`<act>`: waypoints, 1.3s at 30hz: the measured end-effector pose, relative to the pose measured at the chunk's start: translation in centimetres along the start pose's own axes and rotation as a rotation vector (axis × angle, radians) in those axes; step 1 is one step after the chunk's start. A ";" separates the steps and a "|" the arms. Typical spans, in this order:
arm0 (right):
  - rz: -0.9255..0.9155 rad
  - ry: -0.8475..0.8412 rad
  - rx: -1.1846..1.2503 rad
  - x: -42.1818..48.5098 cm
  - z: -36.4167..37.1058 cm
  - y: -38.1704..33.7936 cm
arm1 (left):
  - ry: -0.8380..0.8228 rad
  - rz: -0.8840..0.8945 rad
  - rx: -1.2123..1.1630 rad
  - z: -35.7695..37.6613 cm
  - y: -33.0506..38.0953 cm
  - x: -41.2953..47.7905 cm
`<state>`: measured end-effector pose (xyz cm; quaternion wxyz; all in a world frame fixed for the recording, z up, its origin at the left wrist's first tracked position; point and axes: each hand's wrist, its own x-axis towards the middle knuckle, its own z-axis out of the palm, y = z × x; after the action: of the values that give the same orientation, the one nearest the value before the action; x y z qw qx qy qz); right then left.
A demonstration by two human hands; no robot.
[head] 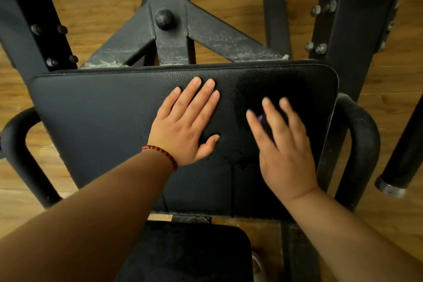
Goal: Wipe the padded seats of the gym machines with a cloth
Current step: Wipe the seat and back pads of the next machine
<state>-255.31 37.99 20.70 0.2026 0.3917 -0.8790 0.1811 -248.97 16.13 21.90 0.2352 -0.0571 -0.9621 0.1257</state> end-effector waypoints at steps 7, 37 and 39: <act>-0.038 0.138 0.016 6.3 0.6 -1.2 | 0.006 0.005 -0.004 0.1 -0.1 0.0; -0.084 0.080 0.002 5.6 0.6 -1.3 | 0.003 0.007 -0.015 0.1 -0.2 -0.1; -0.085 0.003 -0.015 2.9 0.2 -0.2 | 0.007 0.004 -0.019 0.1 -0.2 -0.1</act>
<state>-256.91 35.98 21.99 0.2146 0.4270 -0.8625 0.1662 -248.93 15.89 21.84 0.2379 -0.0616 -0.9622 0.1171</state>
